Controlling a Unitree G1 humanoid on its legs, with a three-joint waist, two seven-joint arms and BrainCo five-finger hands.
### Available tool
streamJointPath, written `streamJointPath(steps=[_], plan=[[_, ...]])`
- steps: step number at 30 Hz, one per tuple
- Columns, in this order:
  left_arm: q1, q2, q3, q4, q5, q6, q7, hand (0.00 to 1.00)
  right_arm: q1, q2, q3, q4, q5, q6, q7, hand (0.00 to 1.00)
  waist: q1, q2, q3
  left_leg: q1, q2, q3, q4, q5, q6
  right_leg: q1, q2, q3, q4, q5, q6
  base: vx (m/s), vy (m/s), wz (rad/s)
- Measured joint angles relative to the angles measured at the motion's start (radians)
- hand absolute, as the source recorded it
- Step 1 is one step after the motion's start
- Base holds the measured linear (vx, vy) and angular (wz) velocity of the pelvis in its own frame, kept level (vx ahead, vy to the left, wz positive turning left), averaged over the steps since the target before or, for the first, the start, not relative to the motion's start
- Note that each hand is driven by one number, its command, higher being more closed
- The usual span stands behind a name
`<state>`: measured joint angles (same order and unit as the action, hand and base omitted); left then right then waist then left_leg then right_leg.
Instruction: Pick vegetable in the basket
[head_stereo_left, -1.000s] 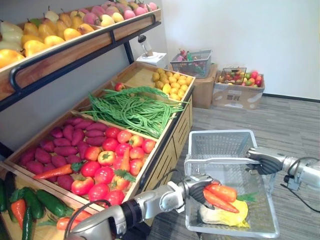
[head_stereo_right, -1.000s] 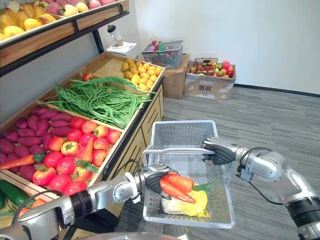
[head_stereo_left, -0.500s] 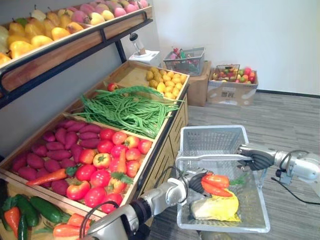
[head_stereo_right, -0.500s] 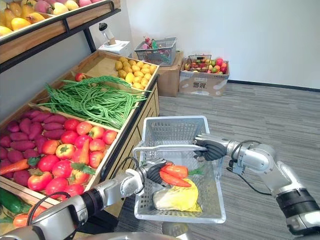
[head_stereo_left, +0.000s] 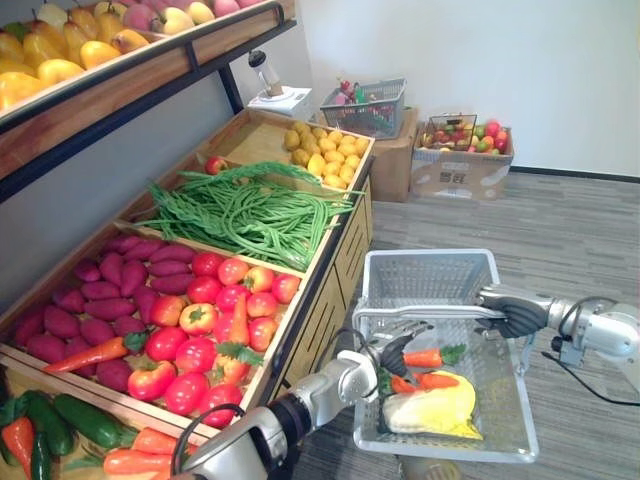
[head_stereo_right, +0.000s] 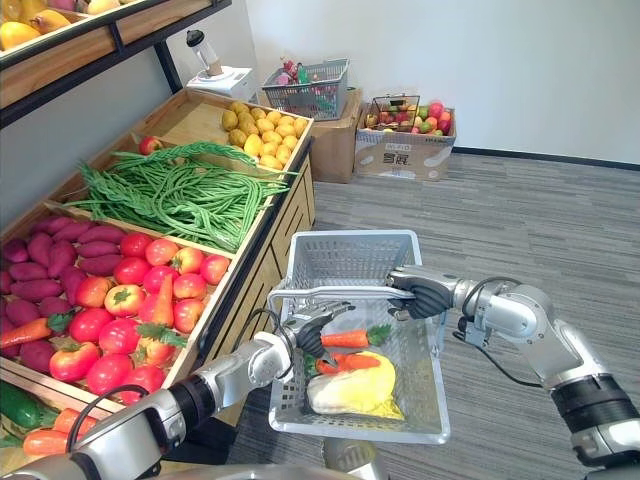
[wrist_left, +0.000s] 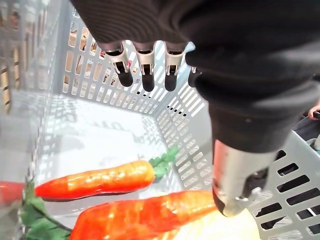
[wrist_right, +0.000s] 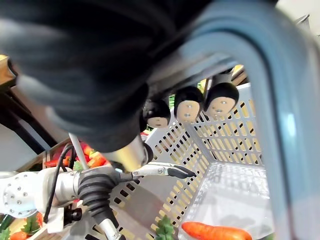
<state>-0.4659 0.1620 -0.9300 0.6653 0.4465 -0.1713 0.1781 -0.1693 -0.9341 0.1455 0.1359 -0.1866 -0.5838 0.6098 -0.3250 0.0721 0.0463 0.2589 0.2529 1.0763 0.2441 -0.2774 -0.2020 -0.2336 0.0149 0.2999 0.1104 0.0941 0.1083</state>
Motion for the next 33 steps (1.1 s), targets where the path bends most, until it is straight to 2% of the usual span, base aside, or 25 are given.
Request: streamJointPath(steps=[5, 6, 8, 11, 13, 17, 20, 22, 25, 26, 29, 32, 33], plan=[[-0.003, 0.009, -0.007, -0.041, -0.002, 0.0, 0.0, 0.0, 0.009, 0.031, -0.001, 0.012, -0.011, 0.06, 0.006, 1.0, 0.0, -0.002, 0.005, -0.016, -0.002, -0.023, 0.0, 0.002, 0.004, -0.002, -0.013, -0.019, 0.0, 0.0, 0.001, -0.02, 0.0, 0.14], [-0.003, 0.03, -0.011, -0.076, -0.003, -0.002, -0.001, 0.0, 0.013, 0.042, -0.001, 0.026, -0.015, 0.08, 0.003, 1.0, 0.002, -0.002, 0.005, -0.021, -0.002, -0.031, 0.001, 0.003, 0.005, -0.002, -0.016, -0.025, 0.0, 0.0, 0.001, -0.03, -0.002, 0.17], [-0.003, 0.057, -0.023, -0.156, -0.012, -0.023, -0.001, 0.0, 0.044, 0.065, -0.015, 0.047, -0.053, 0.127, -0.031, 1.0, 0.004, 0.0, 0.007, -0.031, -0.001, -0.047, 0.001, 0.004, 0.006, -0.001, -0.023, -0.038, -0.001, 0.0, 0.001, -0.02, 0.001, 0.21], [-0.003, 0.099, -0.068, -0.248, -0.017, -0.04, -0.006, 0.0, 0.064, 0.094, -0.026, 0.092, -0.092, 0.172, -0.064, 1.0, 0.007, 0.0, 0.007, -0.031, 0.002, -0.056, 0.001, 0.004, 0.007, 0.006, -0.025, -0.047, -0.002, 0.0, 0.0, -0.01, 0.007, 0.12], [0.0, 0.122, -0.107, -0.334, -0.052, -0.071, -0.02, 0.0, 0.096, 0.101, -0.054, 0.13, -0.129, 0.211, -0.108, 1.0, 0.007, 0.001, 0.009, -0.033, 0.001, -0.077, -0.003, 0.006, 0.009, 0.015, -0.035, -0.068, -0.003, -0.002, 0.002, -0.01, 0.017, 0.23], [0.006, 0.155, -0.137, -0.451, -0.055, -0.106, -0.032, 0.0, 0.129, 0.125, -0.129, 0.203, -0.146, 0.274, -0.168, 1.0, 0.025, -0.001, 0.01, -0.046, -0.015, -0.104, -0.021, 0.013, 0.017, 0.018, -0.052, -0.086, -0.003, -0.004, 0.005, -0.03, 0.021, 0.2], [0.044, 0.206, -0.158, -0.57, -0.124, -0.11, -0.067, 0.0, 0.146, 0.162, -0.186, 0.271, -0.166, 0.33, -0.24, 1.0, 0.031, -0.001, 0.013, -0.047, -0.024, -0.14, -0.041, 0.025, 0.024, 0.037, -0.07, -0.117, -0.006, -0.007, 0.008, -0.03, 0.01, 0.33], [0.08, 0.243, -0.165, -0.633, -0.132, -0.11, -0.087, 0.0, 0.158, 0.189, -0.23, 0.304, -0.167, 0.352, -0.273, 1.0, 0.032, -0.001, 0.013, -0.048, -0.032, -0.168, -0.055, 0.032, 0.024, 0.05, -0.083, -0.136, -0.009, -0.009, 0.008, -0.04, 0.011, 0.39], [0.15, 0.305, -0.163, -0.737, -0.178, -0.11, -0.122, 0.0, 0.184, 0.247, -0.317, 0.366, -0.167, 0.381, -0.342, 1.0, 0.054, -0.001, 0.013, -0.054, -0.052, -0.214, -0.09, 0.05, 0.028, 0.065, -0.103, -0.166, -0.02, -0.009, 0.008, -0.04, 0.015, 0.39], [0.18, 0.321, -0.155, -0.775, -0.21, -0.11, -0.128, 0.0, 0.196, 0.272, -0.351, 0.395, -0.166, 0.393, -0.367, 1.0, 0.064, -0.002, 0.013, -0.06, -0.059, -0.235, -0.105, 0.06, 0.032, 0.071, -0.112, -0.184, -0.024, -0.01, 0.009, -0.04, 0.005, 0.51], [0.263, 0.34, -0.101, -0.845, -0.209, -0.11, -0.132, 0.0, 0.226, 0.325, -0.426, 0.468, -0.165, 0.408, -0.42, 1.0, 0.094, -0.002, 0.013, -0.065, -0.07, -0.284, -0.138, 0.085, 0.039, 0.092, -0.127, -0.223, -0.037, -0.013, 0.012, -0.01, -0.009, 0.55], [0.381, 0.357, 0.053, -0.897, -0.209, -0.11, -0.118, 0.0, 0.279, 0.388, -0.515, 0.567, -0.149, 0.416, -0.479, 1.0, 0.122, -0.004, 0.014, -0.071, -0.092, -0.373, -0.204, 0.13, 0.05, 0.122, -0.151, -0.297, -0.039, -0.031, 0.02, 0.0, -0.02, 0.81], [0.422, 0.357, 0.141, -0.9, -0.209, -0.11, -0.104, 0.0, 0.293, 0.412, -0.548, 0.613, -0.127, 0.429, -0.504, 1.0, 0.137, -0.005, 0.014, -0.081, -0.1, -0.408, -0.226, 0.149, 0.058, 0.127, -0.159, -0.326, -0.04, -0.036, 0.023, 0.0, -0.013, 0.79]])
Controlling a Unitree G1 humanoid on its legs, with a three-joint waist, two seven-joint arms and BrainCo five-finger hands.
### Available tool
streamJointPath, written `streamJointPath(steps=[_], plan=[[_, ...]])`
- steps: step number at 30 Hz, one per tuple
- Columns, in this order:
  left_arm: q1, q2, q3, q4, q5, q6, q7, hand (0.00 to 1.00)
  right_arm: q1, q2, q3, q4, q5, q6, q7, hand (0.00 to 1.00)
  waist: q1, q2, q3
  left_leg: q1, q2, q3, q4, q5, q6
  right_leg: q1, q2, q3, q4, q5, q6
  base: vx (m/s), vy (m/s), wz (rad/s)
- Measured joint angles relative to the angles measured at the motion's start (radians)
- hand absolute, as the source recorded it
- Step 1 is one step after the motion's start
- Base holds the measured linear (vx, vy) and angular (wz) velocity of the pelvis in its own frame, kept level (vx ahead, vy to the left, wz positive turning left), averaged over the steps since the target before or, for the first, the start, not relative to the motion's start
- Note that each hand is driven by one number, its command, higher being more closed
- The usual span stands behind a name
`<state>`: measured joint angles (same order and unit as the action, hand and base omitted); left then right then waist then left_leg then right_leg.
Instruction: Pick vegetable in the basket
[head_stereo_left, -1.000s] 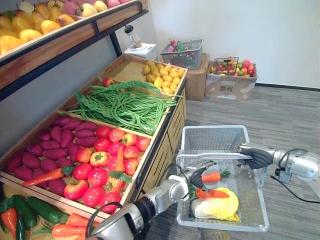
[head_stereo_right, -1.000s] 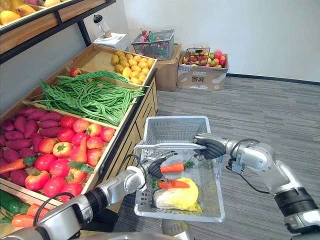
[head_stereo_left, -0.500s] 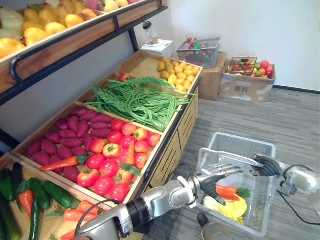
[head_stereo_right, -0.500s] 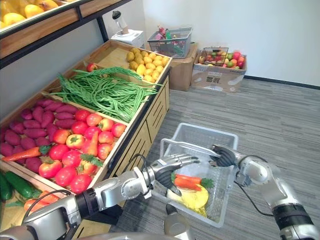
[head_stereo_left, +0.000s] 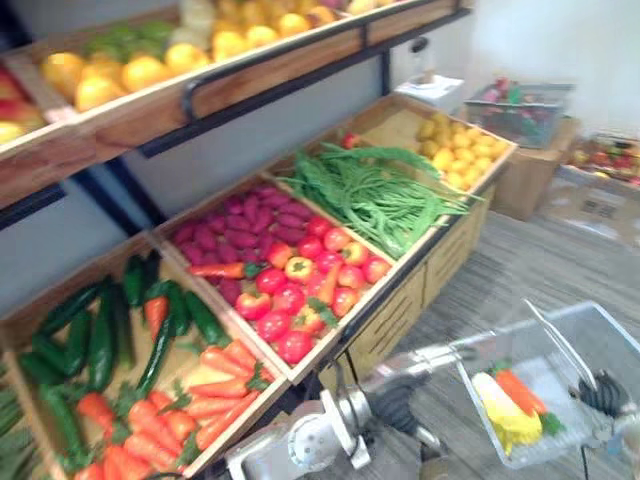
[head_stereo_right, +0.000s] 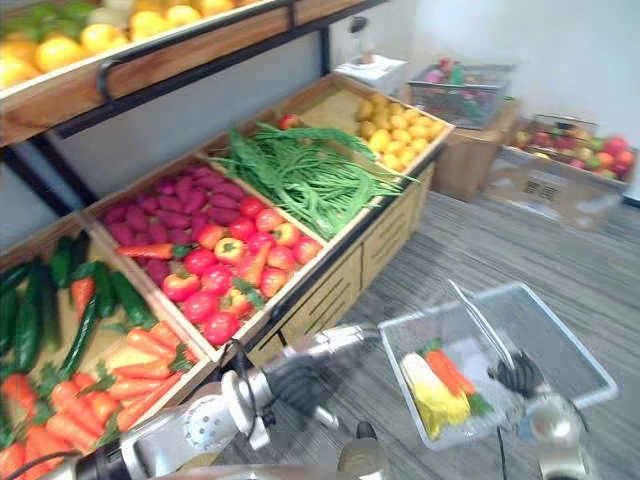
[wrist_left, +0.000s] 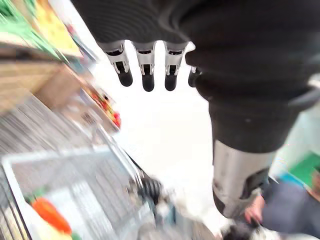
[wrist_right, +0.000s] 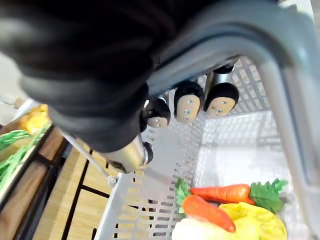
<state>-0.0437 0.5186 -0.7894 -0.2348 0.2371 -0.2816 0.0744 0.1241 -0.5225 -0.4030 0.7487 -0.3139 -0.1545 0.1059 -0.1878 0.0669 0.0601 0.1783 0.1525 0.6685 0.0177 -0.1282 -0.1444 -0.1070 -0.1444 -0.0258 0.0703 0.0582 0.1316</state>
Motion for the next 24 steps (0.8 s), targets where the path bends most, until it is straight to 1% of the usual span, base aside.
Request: streamJointPath(steps=[1, 2, 3, 4, 5, 7, 9, 10, 11, 12, 13, 14, 15, 17, 18, 19, 20, 21, 22, 23, 24], plan=[[0.031, 0.0, 0.072, -0.001, -0.001, 0.0, 0.014, 0.0, 0.004, 0.019, -0.025, 0.038, 0.011, 0.009, -0.013, 1.0, 0.006, -0.002, 0.001, -0.008, -0.005, -0.028, -0.015, 0.014, 0.006, 0.007, -0.002, -0.024, -0.004, -0.002, 0.002, 0.01, -0.034, 0.96], [0.073, -0.001, 0.163, -0.001, -0.008, 0.0, 0.043, 0.0, 0.006, 0.045, -0.052, 0.087, 0.039, 0.02, -0.036, 1.0, 0.012, -0.007, 0.001, -0.019, -0.01, -0.067, -0.031, 0.032, 0.012, 0.014, -0.008, -0.048, -0.008, -0.006, 0.004, 0.01, -0.032, 0.76], [0.093, -0.003, 0.211, -0.001, -0.029, 0.0, 0.061, 0.0, 0.007, 0.06, -0.07, 0.112, 0.057, 0.025, -0.045, 1.0, 0.021, -0.009, 0.002, -0.021, -0.012, -0.084, -0.04, 0.04, 0.016, 0.019, -0.01, -0.059, -0.01, -0.007, 0.004, 0.02, -0.032, 0.84], [0.134, -0.014, 0.335, 0.003, -0.054, -0.001, 0.1, 0.0, 0.009, 0.09, -0.115, 0.177, 0.095, 0.036, -0.07, 1.0, 0.036, -0.013, 0.004, -0.027, -0.021, -0.13, -0.051, 0.054, 0.02, 0.035, -0.015, -0.093, -0.019, -0.008, 0.002, 0.02, -0.009, 0.66], [0.146, -0.017, 0.383, 0.008, -0.076, -0.005, 0.115, 0.0, 0.011, 0.101, -0.134, 0.196, 0.107, 0.045, -0.08, 1.0, 0.041, -0.015, 0.004, -0.033, -0.022, -0.152, -0.048, 0.056, 0.023, 0.043, -0.018, -0.109, -0.02, -0.01, -0.001, 0.02, -0.009, 0.81], [0.169, -0.049, 0.555, 0.045, -0.114, -0.03, 0.19, 0.0, 0.022, 0.14, -0.19, 0.257, 0.176, 0.063, -0.13, 1.0, 0.061, -0.025, 0.002, -0.056, -0.025, -0.218, -0.043, 0.063, 0.031, 0.062, -0.027, -0.144, -0.03, -0.012, -0.004, 0.02, -0.012, 0.74], [0.17, -0.076, 0.64, 0.071, -0.116, -0.043, 0.249, 0.0, 0.022, 0.161, -0.204, 0.283, 0.21, 0.065, -0.154, 1.0, 0.073, -0.033, 0.001, -0.071, -0.028, -0.253, -0.035, 0.065, 0.033, 0.072, -0.032, -0.164, -0.038, -0.014, -0.009, 0.02, -0.011, 0.54], [0.172, -0.105, 0.714, 0.098, -0.118, -0.045, 0.3, 0.0, 0.028, 0.188, -0.22, 0.289, 0.238, 0.077, -0.174, 1.0, 0.088, -0.041, 0.0, -0.074, -0.029, -0.276, -0.029, 0.066, 0.034, 0.08, -0.035, -0.181, -0.04, -0.018, -0.015, 0.01, -0.009, 0.42], [0.177, -0.116, 0.745, 0.11, -0.125, -0.045, 0.321, 0.0, 0.03, 0.198, -0.22, 0.289, 0.247, 0.085, -0.185, 1.0, 0.092, -0.044, 0.0, -0.075, -0.029, -0.284, -0.029, 0.066, 0.034, 0.082, -0.035, -0.186, -0.041, -0.019, -0.016, 0.0, -0.012, 0.38], [0.185, -0.143, 0.807, 0.149, -0.157, -0.047, 0.375, 0.0, 0.03, 0.221, -0.22, 0.289, 0.255, 0.093, -0.196, 1.0, 0.099, -0.051, -0.002, -0.08, -0.031, -0.307, -0.027, 0.066, 0.035, 0.09, -0.036, -0.197, -0.049, -0.025, -0.027, -0.01, -0.012, 0.24], [0.187, -0.159, 0.839, 0.175, -0.157, -0.047, 0.4, 0.0, 0.033, 0.233, -0.221, 0.289, 0.256, 0.093, -0.202, 1.0, 0.101, -0.053, -0.003, -0.085, -0.032, -0.318, -0.024, 0.066, 0.035, 0.093, -0.036, -0.202, -0.054, -0.025, -0.027, -0.01, -0.017, 0.3], [0.19, -0.197, 0.912, 0.244, -0.176, -0.045, 0.462, 0.0, 0.037, 0.259, -0.221, 0.289, 0.256, 0.094, -0.22, 1.0, 0.111, -0.06, -0.002, -0.09, -0.033, -0.33, -0.022, 0.066, 0.036, 0.095, -0.037, -0.213, -0.057, -0.026, -0.028, -0.01, -0.013, 0.2], [0.196, -0.21, 0.938, 0.272, -0.188, -0.042, 0.491, 0.0, 0.035, 0.269, -0.221, 0.289, 0.256, 0.097, -0.228, 1.0, 0.113, -0.062, -0.002, -0.09, -0.033, -0.337, -0.022, 0.066, 0.036, 0.097, -0.037, -0.217, -0.06, -0.026, -0.028, 0.0, -0.017, 0.27], [0.211, -0.254, 1.023, 0.422, -0.186, -0.034, 0.63, 0.0, 0.037, 0.29, -0.22, 0.288, 0.284, 0.108, -0.238, 1.0, 0.114, -0.07, -0.005, -0.089, -0.035, -0.367, -0.022, 0.066, 0.036, 0.123, -0.037, -0.243, -0.076, -0.026, -0.029, 0.02, -0.013, 0.29], [0.215, -0.262, 1.042, 0.456, -0.185, -0.033, 0.661, 0.0, 0.037, 0.296, -0.22, 0.287, 0.285, 0.108, -0.241, 1.0, 0.114, -0.074, -0.004, -0.088, -0.035, -0.373, -0.022, 0.066, 0.036, 0.129, -0.037, -0.248, -0.08, -0.026, -0.029, 0.02, -0.004, 0.22], [0.225, -0.281, 1.075, 0.514, -0.18, -0.033, 0.73, 0.0, 0.036, 0.309, -0.218, 0.287, 0.285, 0.113, -0.252, 1.0, 0.117, -0.078, -0.007, -0.087, -0.034, -0.377, -0.022, 0.066, 0.036, 0.136, -0.036, -0.253, -0.086, -0.026, -0.029, 0.03, -0.002, 0.12], [0.231, -0.292, 1.091, 0.539, -0.18, -0.034, 0.757, 0.0, 0.036, 0.316, -0.216, 0.286, 0.285, 0.117, -0.254, 1.0, 0.122, -0.08, -0.009, -0.087, -0.034, -0.377, -0.022, 0.066, 0.036, 0.137, -0.036, -0.254, -0.087, -0.026, -0.029, 0.03, -0.001, 0.07], [0.239, -0.312, 1.117, 0.596, -0.181, -0.034, 0.804, 0.0, 0.037, 0.33, -0.211, 0.284, 0.285, 0.124, -0.256, 1.0, 0.137, -0.083, -0.01, -0.085, -0.033, -0.378, -0.022, 0.066, 0.036, 0.141, -0.036, -0.256, -0.088, -0.026, -0.028, 0.04, 0.002, 0.05], [0.246, -0.333, 1.139, 0.655, -0.183, -0.035, 0.838, 0.0, 0.039, 0.343, -0.199, 0.282, 0.285, 0.128, -0.259, 1.0, 0.141, -0.09, -0.01, -0.081, -0.033, -0.38, -0.022, 0.066, 0.037, 0.149, -0.036, -0.26, -0.09, -0.024, -0.024, 0.03, 0.004, 0.05], [0.251, -0.343, 1.146, 0.685, -0.186, -0.035, 0.857, 0.0, 0.039, 0.349, -0.19, 0.281, 0.285, 0.129, -0.26, 1.0, 0.143, -0.094, -0.01, -0.078, -0.033, -0.38, -0.022, 0.065, 0.037, 0.151, -0.036, -0.262, -0.09, -0.024, -0.024, 0.0, 0.0, 0.0], [0.265, -0.37, 1.157, 0.768, -0.191, -0.036, 0.905, 0.0, 0.039, 0.366, -0.169, 0.274, 0.285, 0.129, -0.262, 1.0, 0.147, -0.099, -0.011, -0.063, -0.033, -0.377, -0.023, 0.061, 0.04, 0.167, -0.035, -0.262, -0.095, -0.024, -0.024, 0.0, 0.0, 0.0]])
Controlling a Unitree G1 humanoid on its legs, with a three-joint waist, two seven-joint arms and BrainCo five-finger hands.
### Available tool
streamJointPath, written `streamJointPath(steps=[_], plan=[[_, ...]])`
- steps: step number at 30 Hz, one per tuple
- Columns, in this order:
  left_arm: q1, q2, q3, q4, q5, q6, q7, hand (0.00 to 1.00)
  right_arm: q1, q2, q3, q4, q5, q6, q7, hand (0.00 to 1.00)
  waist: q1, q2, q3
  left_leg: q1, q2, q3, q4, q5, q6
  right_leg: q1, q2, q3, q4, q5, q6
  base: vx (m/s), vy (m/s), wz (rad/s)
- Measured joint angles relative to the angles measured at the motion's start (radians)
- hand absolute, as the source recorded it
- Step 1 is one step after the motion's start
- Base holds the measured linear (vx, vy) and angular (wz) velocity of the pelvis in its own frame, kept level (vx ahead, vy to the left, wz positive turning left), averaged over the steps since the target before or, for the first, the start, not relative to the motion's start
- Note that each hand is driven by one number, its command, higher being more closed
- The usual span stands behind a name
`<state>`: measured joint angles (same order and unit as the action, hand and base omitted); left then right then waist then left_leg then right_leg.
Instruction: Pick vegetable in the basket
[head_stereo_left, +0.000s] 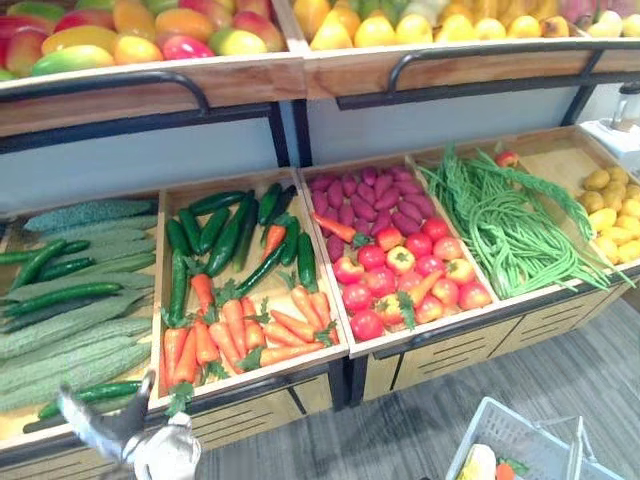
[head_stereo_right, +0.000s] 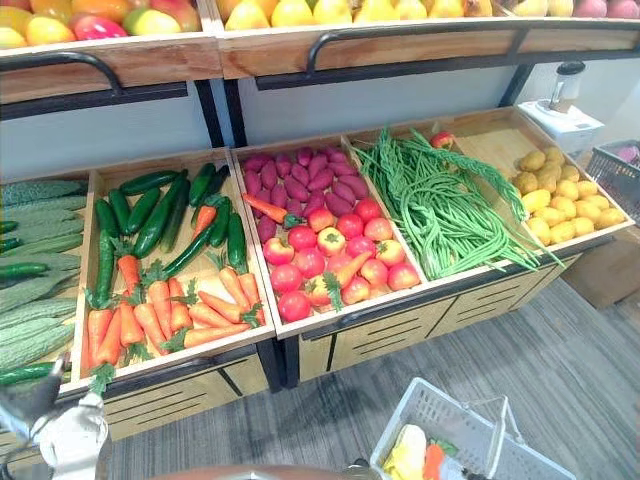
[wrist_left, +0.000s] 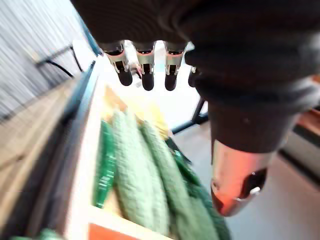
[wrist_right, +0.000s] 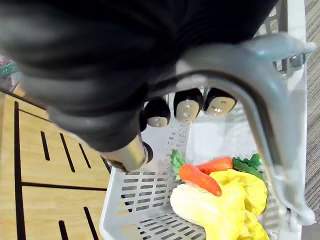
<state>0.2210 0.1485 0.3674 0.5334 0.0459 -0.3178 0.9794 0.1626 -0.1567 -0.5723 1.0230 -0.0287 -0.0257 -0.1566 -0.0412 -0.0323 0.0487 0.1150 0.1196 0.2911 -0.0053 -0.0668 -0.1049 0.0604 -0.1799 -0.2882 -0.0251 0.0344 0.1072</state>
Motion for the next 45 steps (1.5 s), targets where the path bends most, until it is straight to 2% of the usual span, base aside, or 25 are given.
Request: streamJointPath(steps=[3, 7, 9, 11, 12, 15, 16, 17, 22, 24, 32, 34, 38, 42, 43, 45], plan=[[0.007, -0.036, 0.023, 0.093, -0.034, -0.001, 0.027, 0.0, 0.005, 0.013, 0.019, -0.006, -0.002, 0.0, -0.001, 1.0, 0.008, 0.001, -0.006, 0.02, 0.0, 0.009, -0.001, -0.007, -0.001, 0.017, 0.0, 0.003, -0.009, 0.0, 0.0, 0.0, 0.012, -0.09], [0.0, -0.064, 0.1, 0.226, -0.11, 0.001, 0.026, 0.0, 0.014, 0.019, 0.033, -0.009, -0.005, -0.002, 0.0, 1.0, 0.016, 0.007, -0.01, 0.031, 0.002, 0.022, -0.002, -0.01, -0.002, 0.022, 0.002, 0.013, -0.012, 0.0, 0.001, -0.01, 0.002, -0.09], [0.0, -0.063, 0.134, 0.312, -0.126, 0.037, -0.028, 0.0, 0.019, 0.019, 0.031, -0.007, -0.005, -0.004, 0.0, 1.0, 0.016, 0.01, -0.009, 0.037, 0.002, 0.022, -0.003, -0.01, -0.002, 0.031, 0.003, 0.013, -0.02, 0.006, 0.01, 0.0, -0.002, -0.03], [0.0, -0.063, 0.151, 0.437, -0.2, 0.078, -0.195, 0.0, 0.019, 0.017, 0.029, 0.007, -0.006, -0.008, 0.0, 1.0, 0.015, 0.014, -0.012, 0.048, 0.001, 0.029, -0.009, -0.01, -0.002, 0.038, 0.004, 0.017, -0.027, 0.008, 0.012, 0.0, -0.003, -0.06], [0.002, -0.064, 0.149, 0.456, -0.199, 0.092, -0.26, 0.0, 0.019, 0.017, 0.03, 0.01, -0.011, -0.008, 0.0, 1.0, 0.015, 0.016, -0.013, 0.048, 0.001, 0.029, -0.009, -0.01, -0.002, 0.037, 0.004, 0.018, -0.027, 0.008, 0.014, 0.0, 0.0, 0.0], [0.022, -0.061, 0.126, 0.508, -0.19, 0.157, -0.56, 0.0, 0.017, 0.016, 0.03, 0.016, -0.014, -0.009, 0.015, 1.0, 0.016, 0.018, -0.012, 0.048, 0.002, 0.033, -0.009, -0.01, -0.003, 0.036, 0.006, 0.023, -0.027, 0.01, 0.016, -0.01, -0.003, -0.02], [0.022, -0.06, 0.119, 0.514, -0.191, 0.167, -0.598, 0.0, 0.016, 0.016, 0.03, 0.016, -0.015, -0.01, 0.017, 1.0, 0.016, 0.018, -0.012, 0.048, 0.003, 0.035, -0.009, -0.01, -0.003, 0.035, 0.006, 0.024, -0.027, 0.01, 0.016, -0.02, -0.006, -0.09], [0.022, -0.057, 0.085, 0.525, -0.194, 0.184, -0.666, 0.0, 0.015, 0.013, 0.031, 0.016, -0.024, -0.014, 0.028, 1.0, 0.016, 0.018, -0.012, 0.049, 0.004, 0.042, -0.008, -0.012, -0.005, 0.033, 0.007, 0.03, -0.027, 0.01, 0.017, -0.02, -0.004, -0.11], [0.013, -0.051, -0.017, 0.543, -0.195, 0.234, -0.816, 0.0, 0.014, 0.005, 0.043, 0.035, -0.055, -0.05, 0.034, 1.0, 0.015, 0.022, -0.011, 0.063, 0.007, 0.07, -0.008, -0.019, -0.012, 0.031, 0.013, 0.06, -0.034, 0.013, 0.02, -0.01, -0.002, -0.18], [0.011, -0.048, -0.061, 0.543, -0.185, 0.234, -0.856, 0.0, 0.013, -0.003, 0.072, 0.053, -0.055, -0.053, 0.031, 1.0, 0.015, 0.023, -0.01, 0.067, 0.009, 0.081, -0.007, -0.022, -0.014, 0.031, 0.016, 0.069, -0.039, 0.014, 0.021, 0.0, -0.008, -0.13], [0.012, -0.022, -0.189, 0.543, -0.149, 0.231, -0.92, 0.0, 0.009, -0.015, 0.124, 0.053, -0.055, -0.054, 0.012, 1.0, 0.015, 0.032, 0.007, 0.082, 0.015, 0.111, 0.0, -0.036, -0.02, 0.029, 0.026, 0.099, -0.041, 0.014, 0.021, 0.0, -0.009, -0.11], [0.014, -0.023, -0.215, 0.543, -0.146, 0.23, -0.929, 0.0, 0.005, -0.025, 0.134, 0.053, -0.054, -0.058, 0.008, 1.0, 0.015, 0.037, 0.018, 0.08, 0.023, 0.126, 0.039, -0.063, -0.02, 0.028, 0.027, 0.116, -0.033, 0.013, 0.021, 0.0, 0.004, -0.28], [0.003, -0.019, -0.254, 0.542, -0.056, 0.201, -0.964, 0.0, -0.016, -0.029, 0.147, 0.038, -0.05, -0.085, -0.008, 1.0, 0.013, 0.052, 0.059, 0.006, 0.077, 0.167, 0.254, -0.187, -0.01, -0.055, 0.034, 0.189, 0.092, -0.029, 0.028, -0.02, 0.029, -0.4], [-0.034, 0.015, -0.294, 0.538, 0.007, 0.189, -0.98, 0.0, -0.007, -0.007, 0.151, -0.026, -0.049, -0.1, -0.009, 1.0, 0.007, 0.042, 0.104, -0.024, 0.105, 0.232, 0.379, -0.271, 0.005, -0.115, 0.039, 0.279, 0.153, -0.024, 0.043, -0.09, 0.126, -0.68], [-0.038, 0.029, -0.308, 0.536, 0.015, 0.19, -0.993, 0.0, 0.002, 0.007, 0.154, -0.048, -0.049, -0.114, -0.009, 1.0, -0.006, 0.039, 0.112, -0.035, 0.12, 0.258, 0.415, -0.301, 0.008, -0.129, 0.041, 0.3, 0.153, -0.014, 0.05, -0.16, 0.151, -0.72], [-0.04, 0.036, -0.331, 0.521, 0.015, 0.198, -0.998, 0.0, 0.018, 0.026, 0.18, -0.088, -0.051, -0.12, -0.009, 1.0, -0.027, 0.041, 0.115, -0.04, 0.134, 0.324, 0.427, -0.314, 0.026, -0.148, 0.054, 0.298, 0.096, 0.077, 0.014, -0.15, 0.152, -0.87]])
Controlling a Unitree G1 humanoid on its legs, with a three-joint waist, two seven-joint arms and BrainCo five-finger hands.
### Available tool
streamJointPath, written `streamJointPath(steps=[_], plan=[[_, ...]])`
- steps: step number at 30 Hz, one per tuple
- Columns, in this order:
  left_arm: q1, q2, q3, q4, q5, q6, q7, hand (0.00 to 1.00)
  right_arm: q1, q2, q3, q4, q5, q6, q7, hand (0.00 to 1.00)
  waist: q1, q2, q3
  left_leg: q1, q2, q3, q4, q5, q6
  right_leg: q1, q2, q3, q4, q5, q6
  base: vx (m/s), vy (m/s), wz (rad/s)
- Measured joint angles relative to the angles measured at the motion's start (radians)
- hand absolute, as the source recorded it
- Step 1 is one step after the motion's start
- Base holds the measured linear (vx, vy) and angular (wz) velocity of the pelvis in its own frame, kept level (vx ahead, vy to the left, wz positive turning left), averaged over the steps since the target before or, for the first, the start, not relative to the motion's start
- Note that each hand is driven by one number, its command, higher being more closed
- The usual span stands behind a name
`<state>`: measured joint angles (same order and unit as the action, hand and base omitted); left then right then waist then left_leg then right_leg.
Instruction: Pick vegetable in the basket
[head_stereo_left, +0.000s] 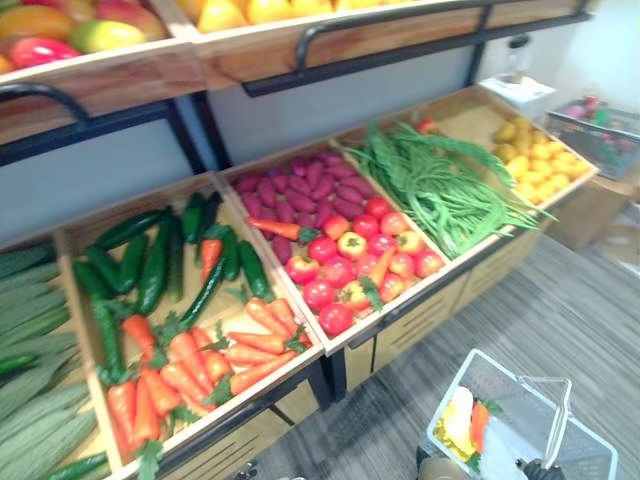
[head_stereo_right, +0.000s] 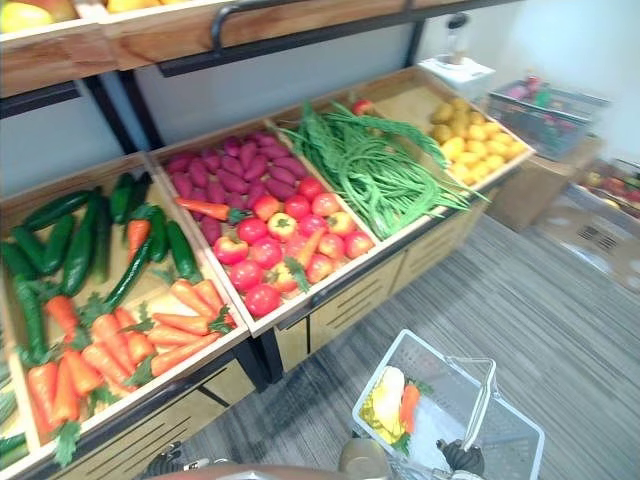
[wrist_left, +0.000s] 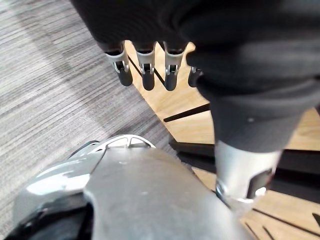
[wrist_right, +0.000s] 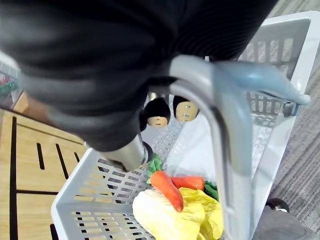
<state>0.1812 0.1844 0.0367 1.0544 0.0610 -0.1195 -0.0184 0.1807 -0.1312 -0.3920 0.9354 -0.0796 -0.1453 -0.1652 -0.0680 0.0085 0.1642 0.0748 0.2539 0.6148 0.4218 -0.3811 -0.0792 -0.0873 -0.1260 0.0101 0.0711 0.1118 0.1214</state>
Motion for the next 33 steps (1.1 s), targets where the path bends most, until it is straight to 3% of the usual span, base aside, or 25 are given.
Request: streamJointPath(steps=[1, 3, 5, 6, 7, 8, 9, 10, 12, 13, 17, 25, 26, 29, 31, 33], plan=[[0.003, 0.002, -0.002, -0.004, 0.003, 0.0, -0.005, 0.0, -0.014, 0.005, 0.026, -0.016, -0.003, 0.0, 0.001, 1.0, -0.002, 0.036, 0.006, -0.013, 0.028, 0.06, -0.007, 0.011, 0.02, -0.029, 0.011, -0.053, 0.04, 0.003, -0.053, -0.08, 0.112, -0.86], [-0.001, 0.012, -0.014, -0.036, 0.0, 0.014, -0.008, 0.0, -0.028, 0.003, 0.03, -0.015, -0.003, 0.001, 0.001, 1.0, -0.01, 0.034, 0.017, -0.019, 0.034, 0.122, -0.05, 0.043, 0.034, -0.101, -0.006, -0.192, 0.286, -0.121, -0.123, -0.04, 0.12, -0.92], [0.002, 0.023, -0.022, -0.051, -0.003, 0.023, -0.009, 0.0, -0.026, 0.002, 0.032, -0.001, -0.003, 0.001, 0.001, 1.0, -0.006, 0.029, 0.015, -0.018, 0.05, 0.172, -0.044, 0.057, 0.041, -0.096, -0.023, -0.293, 0.398, -0.148, -0.151, 0.02, 0.072, -1.07], [-0.006, 0.032, -0.004, -0.057, -0.018, 0.034, -0.01, 0.0, -0.039, 0.003, 0.059, 0.021, -0.004, -0.008, -0.002, 1.0, 0.004, -0.009, 0.03, -0.083, 0.07, 0.148, 0.095, 0.072, 0.119, -0.079, -0.01, -0.335, 0.307, -0.097, -0.185, -0.05, 0.017, -1.22], [-0.012, 0.033, 0.0, -0.051, -0.018, 0.036, -0.01, 0.0, -0.04, 0.002, 0.067, 0.039, -0.007, -0.018, -0.003, 1.0, 0.016, -0.027, 0.024, -0.117, 0.04, 0.114, 0.068, 0.04, 0.094, -0.07, 0.002, -0.297, 0.226, -0.06, -0.173, -0.11, 0.003, -1.43], [-0.022, 0.022, -0.005, -0.041, -0.017, 0.034, -0.012, 0.0, -0.059, -0.012, 0.063, 0.052, -0.01, -0.032, -0.003, 1.0, 0.029, 0.017, 0.008, -0.146, 0.025, 0.068, -0.07, 0.105, 0.13, -0.058, 0.017, -0.279, 0.169, -0.063, -0.153, -0.14, 0.011, -0.97], [-0.021, 0.012, -0.012, -0.044, -0.016, 0.028, -0.013, 0.0, -0.067, -0.023, 0.054, 0.056, -0.018, -0.037, -0.001, 1.0, 0.029, 0.038, 0.021, -0.137, 0.037, 0.071, -0.103, 0.133, 0.089, -0.072, 0.003, -0.316, 0.297, -0.127, -0.151, -0.05, 0.02, -1.0], [-0.032, 0.029, -0.024, -0.027, -0.014, 0.034, -0.011, 0.0, -0.079, -0.01, 0.046, 0.064, -0.03, -0.04, -0.004, 1.0, 0.02, 0.011, 0.022, -0.12, 0.007, 0.119, -0.103, 0.137, 0.095, -0.063, -0.077, -0.342, 0.448, -0.211, -0.126, 0.01, 0.012, -0.99], [-0.031, 0.048, -0.039, -0.022, -0.013, 0.034, -0.011, 0.0, -0.099, -0.005, 0.048, 0.079, -0.03, -0.028, 0.002, 1.0, 0.027, -0.006, 0.012, -0.114, 0.009, 0.191, -0.095, 0.134, 0.093, 0.0, -0.127, -0.405, 0.406, -0.217, -0.106, 0.02, -0.047, -1.1], [-0.033, 0.048, -0.039, -0.023, -0.017, 0.034, -0.009, 0.0, -0.112, -0.004, 0.062, 0.087, -0.035, -0.027, 0.003, 1.0, 0.044, 0.0, 0.015, -0.107, 0.026, 0.238, -0.086, 0.139, 0.086, 0.031, -0.101, -0.437, 0.306, -0.213, -0.086, -0.02, -0.146, -1.26], [-0.036, 0.045, -0.052, -0.022, -0.006, 0.034, -0.007, 0.0, -0.101, -0.011, 0.106, 0.089, -0.039, -0.025, 0.001, 1.0, 0.025, 0.013, 0.007, -0.058, 0.055, 0.312, -0.087, 0.164, 0.047, 0.124, -0.042, -0.498, 0.102, -0.22, -0.053, -0.04, -0.192, -0.73], [-0.063, 0.027, -0.108, -0.022, 0.045, 0.035, -0.008, 0.0, -0.055, -0.009, 0.162, 0.086, -0.026, -0.028, -0.009, 1.0, -0.012, 0.011, -0.005, -0.041, 0.085, 0.302, -0.121, 0.28, 0.011, 0.15, 0.031, -0.474, 0.016, -0.219, -0.053, -0.08, -0.152, -0.12], [-0.063, 0.024, -0.112, -0.021, 0.054, 0.035, -0.008, 0.0, -0.051, -0.01, 0.161, 0.085, -0.026, -0.029, -0.011, 1.0, -0.012, 0.011, -0.004, -0.037, 0.085, 0.287, -0.116, 0.288, 0.013, 0.151, 0.032, -0.46, 0.016, -0.221, -0.057, -0.09, -0.097, -0.45], [-0.046, 0.011, -0.11, -0.023, 0.073, 0.032, 0.008, 0.0, -0.049, -0.012, 0.164, 0.08, -0.02, -0.038, -0.022, 1.0, -0.006, 0.009, 0.005, -0.05, 0.09, 0.047, -0.014, 0.315, 0.031, 0.128, 0.039, -0.322, 0.051, -0.236, -0.079, -0.13, -0.091, -1.17], [-0.028, -0.014, -0.109, -0.025, 0.063, 0.019, 0.053, 0.0, -0.066, -0.039, 0.167, 0.081, -0.03, -0.055, -0.023, 1.0, 0.002, 0.036, 0.006, -0.054, -0.008, -0.225, -0.062, 0.275, 0.016, 0.07, 0.048, -0.154, 0.084, -0.25, -0.081, -0.08, 0.075, -1.95], [-0.028, -0.016, -0.111, -0.018, 0.06, 0.02, 0.065, 0.0, -0.062, -0.049, 0.174, 0.086, -0.029, -0.063, -0.023, 1.0, -0.004, 0.041, 0.006, -0.039, -0.047, -0.314, -0.094, 0.267, 0.014, 0.029, 0.066, -0.063, 0.11, -0.249, -0.081, -0.03, 0.063, -1.45]])
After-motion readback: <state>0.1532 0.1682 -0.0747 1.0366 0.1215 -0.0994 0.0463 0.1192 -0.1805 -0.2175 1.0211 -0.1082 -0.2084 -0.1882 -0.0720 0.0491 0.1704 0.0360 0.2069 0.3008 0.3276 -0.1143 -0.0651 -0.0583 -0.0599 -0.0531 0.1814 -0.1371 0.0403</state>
